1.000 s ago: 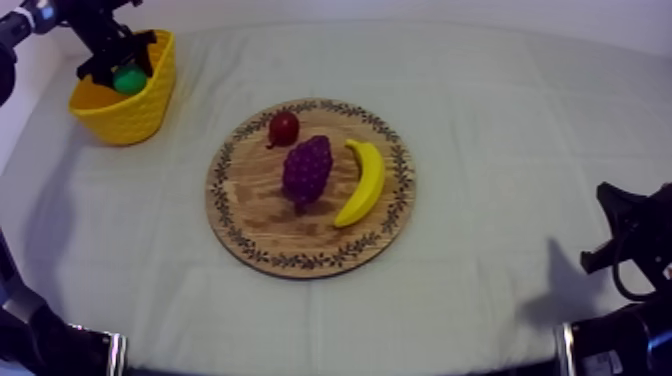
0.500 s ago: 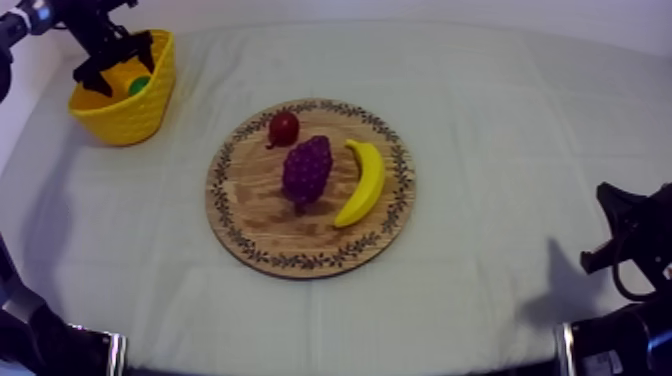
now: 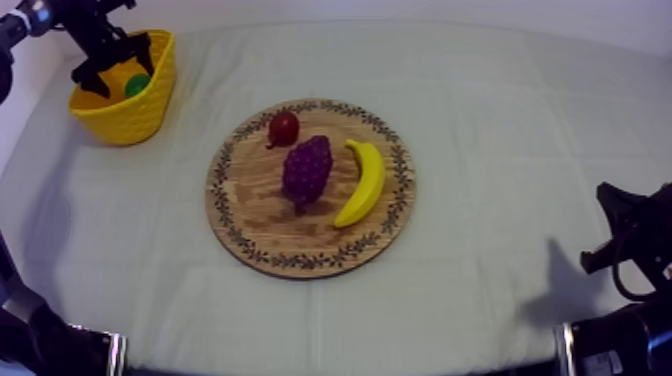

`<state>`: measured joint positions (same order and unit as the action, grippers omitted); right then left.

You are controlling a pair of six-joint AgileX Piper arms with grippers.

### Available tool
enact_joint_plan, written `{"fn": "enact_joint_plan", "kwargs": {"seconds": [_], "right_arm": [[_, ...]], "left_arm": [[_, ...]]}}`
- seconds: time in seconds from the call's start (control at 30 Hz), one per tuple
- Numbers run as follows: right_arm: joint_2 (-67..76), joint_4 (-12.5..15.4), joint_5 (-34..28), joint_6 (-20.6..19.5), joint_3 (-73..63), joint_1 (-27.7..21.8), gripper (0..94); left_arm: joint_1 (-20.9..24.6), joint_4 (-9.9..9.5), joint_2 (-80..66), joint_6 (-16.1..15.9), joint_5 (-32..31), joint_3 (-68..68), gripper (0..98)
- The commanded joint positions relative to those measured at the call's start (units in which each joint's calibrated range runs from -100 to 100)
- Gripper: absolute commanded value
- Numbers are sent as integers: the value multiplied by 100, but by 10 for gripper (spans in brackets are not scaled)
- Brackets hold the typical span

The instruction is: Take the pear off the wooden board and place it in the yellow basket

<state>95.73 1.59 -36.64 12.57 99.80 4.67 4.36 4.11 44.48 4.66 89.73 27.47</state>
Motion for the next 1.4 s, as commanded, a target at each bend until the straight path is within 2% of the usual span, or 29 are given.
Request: {"fn": "enact_joint_plan", "kwargs": {"seconds": [0.0, 1.0, 1.37], "right_arm": [[3, 0, 3, 1, -2, 1, 2], [3, 0, 3, 1, -2, 1, 2], [3, 0, 3, 1, -2, 1, 2]], "left_arm": [[-10, 0, -73, -11, 18, -24, 949], [-19, 56, -3035, -102, 813, -1297, 956], [-20, 65, -3985, -127, 895, -2182, 956]]}}
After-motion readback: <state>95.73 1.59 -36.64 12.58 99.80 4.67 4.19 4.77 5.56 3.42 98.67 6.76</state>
